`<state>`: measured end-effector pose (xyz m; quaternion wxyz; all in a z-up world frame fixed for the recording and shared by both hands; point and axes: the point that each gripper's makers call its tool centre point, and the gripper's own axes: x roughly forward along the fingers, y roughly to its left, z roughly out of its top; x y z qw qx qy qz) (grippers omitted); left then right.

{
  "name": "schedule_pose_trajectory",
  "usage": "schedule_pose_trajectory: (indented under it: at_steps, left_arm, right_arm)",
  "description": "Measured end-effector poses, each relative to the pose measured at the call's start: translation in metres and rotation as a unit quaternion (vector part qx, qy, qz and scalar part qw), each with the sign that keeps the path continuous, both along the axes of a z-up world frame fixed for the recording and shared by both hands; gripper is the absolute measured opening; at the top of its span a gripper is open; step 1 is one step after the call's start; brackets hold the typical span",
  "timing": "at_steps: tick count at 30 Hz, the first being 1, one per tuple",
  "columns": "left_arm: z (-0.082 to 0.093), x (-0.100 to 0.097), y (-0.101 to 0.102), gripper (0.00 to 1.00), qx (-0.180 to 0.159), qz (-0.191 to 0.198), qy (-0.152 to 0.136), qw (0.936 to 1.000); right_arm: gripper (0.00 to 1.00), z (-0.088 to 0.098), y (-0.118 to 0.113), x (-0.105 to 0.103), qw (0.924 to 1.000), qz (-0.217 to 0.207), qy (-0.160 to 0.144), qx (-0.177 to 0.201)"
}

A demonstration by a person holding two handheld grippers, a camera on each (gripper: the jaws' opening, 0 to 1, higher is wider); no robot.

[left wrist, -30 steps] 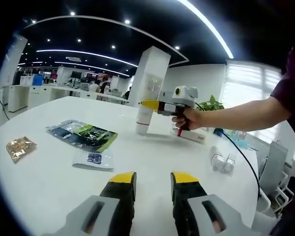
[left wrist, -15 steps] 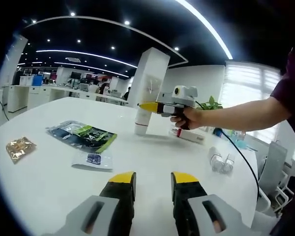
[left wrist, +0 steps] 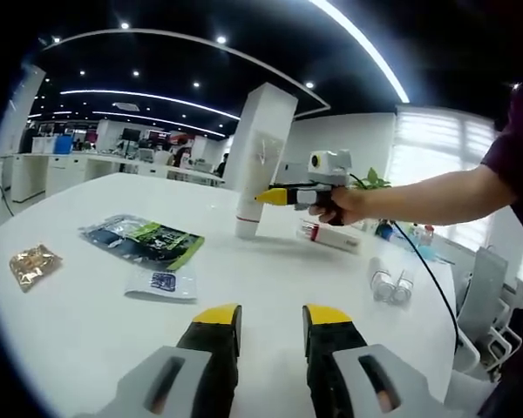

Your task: Arrange the skincare products in the storage area until every visible bottle or jar stands upright without overlapping.

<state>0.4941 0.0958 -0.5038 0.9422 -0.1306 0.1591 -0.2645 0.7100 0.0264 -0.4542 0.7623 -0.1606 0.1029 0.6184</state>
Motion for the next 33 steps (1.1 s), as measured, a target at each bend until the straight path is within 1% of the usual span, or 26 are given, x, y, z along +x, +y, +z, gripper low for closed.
schedule_pose_trajectory:
  at_steps: [2,3,5,9,14,15,16,17,19,21,23,24,25,26,27,28,29,30,31,32,33]
  left_arm:
    - [0.0,0.0,0.0,0.29,0.0,0.0,0.0,1.0]
    - [0.0,0.0,0.0,0.29,0.0,-0.001,0.0,1.0]
    - [0.0,0.0,-0.001,0.29,0.001,-0.002,-0.001,1.0]
    - [0.0,0.0,-0.001,0.29,0.001,-0.002,0.0,1.0]
    - [0.0,0.0,-0.001,0.29,0.0,-0.001,-0.001,1.0]
    - [0.001,0.0,-0.001,0.29,0.0,-0.001,-0.001,1.0]
    - [0.001,0.0,-0.001,0.29,0.0,-0.002,-0.001,1.0]
    - [0.001,0.0,-0.001,0.29,-0.001,-0.002,-0.001,1.0]
    - [0.001,0.0,-0.001,0.29,0.0,-0.002,-0.002,1.0]
    - [0.001,0.0,-0.001,0.29,0.0,-0.002,-0.002,1.0]
    - [0.001,-0.001,-0.002,0.29,0.0,-0.004,-0.002,1.0]
    - [0.001,-0.001,-0.003,0.29,0.0,-0.006,-0.003,1.0]
    - [0.001,-0.001,-0.003,0.29,0.0,-0.007,-0.004,1.0]
    - [0.001,-0.001,-0.004,0.29,0.001,-0.009,-0.004,1.0]
    - [0.001,-0.001,-0.004,0.29,0.001,-0.01,-0.003,0.9999]
    - [0.001,-0.001,-0.004,0.29,0.0,-0.01,-0.002,0.9999]
    - [0.002,-0.002,-0.004,0.29,-0.001,-0.01,-0.002,0.9999]
    - [0.004,-0.002,-0.003,0.29,0.001,-0.011,-0.002,0.9999]
    - [0.009,-0.004,0.0,0.28,0.032,-0.024,-0.027,0.9988]
    - [0.015,-0.004,0.0,0.27,0.034,-0.025,-0.04,0.9983]
    - [0.02,-0.005,0.0,0.27,0.042,-0.029,-0.051,0.9974]
  right_arm:
    - [0.23,-0.002,-0.003,-0.002,1.0,-0.003,-0.004,-0.004]
    - [0.23,-0.002,-0.004,0.0,1.0,-0.004,-0.003,0.0]
    - [0.25,0.0,-0.006,0.006,0.9999,-0.013,0.0,0.004]
    - [0.24,0.001,-0.007,0.007,0.9999,-0.012,-0.006,0.001]
    - [0.19,0.0,-0.012,0.011,0.9997,-0.019,-0.017,-0.005]
    - [0.19,0.0,-0.012,0.011,0.9997,-0.021,-0.014,-0.004]
    - [0.21,0.002,-0.012,0.009,0.9998,-0.02,-0.004,0.003]
    - [0.24,0.004,-0.013,0.007,0.9998,-0.021,-0.005,0.003]
    - [0.25,0.01,-0.018,0.002,0.9997,-0.024,-0.004,0.005]
    - [0.26,0.018,-0.029,0.002,0.9993,-0.036,-0.003,0.014]
    - [0.27,0.027,-0.04,0.001,0.9977,-0.057,0.008,0.034]
    - [0.27,0.033,-0.052,0.001,0.9958,-0.078,0.017,0.044]
    - [0.25,0.034,-0.061,0.002,0.9945,-0.095,0.018,0.041]
    - [0.19,0.034,-0.073,0.005,0.9924,-0.117,0.015,0.032]
    - [0.14,0.033,-0.09,0.007,0.9895,-0.144,0.007,0.012]
    - [0.11,0.033,-0.1,0.008,0.9874,-0.158,0.0,0.007]
    - [0.13,0.031,-0.119,0.012,0.9796,-0.201,-0.001,-0.011]
    - [0.15,0.03,-0.13,0.013,0.9754,-0.22,0.003,-0.016]
    - [0.15,0.027,-0.145,0.011,0.9689,-0.245,0.018,-0.03]
    - [0.14,0.027,-0.153,0.009,0.9681,-0.247,0.008,-0.041]
    - [0.15,0.026,-0.16,0.008,0.9661,-0.253,-0.002,-0.053]
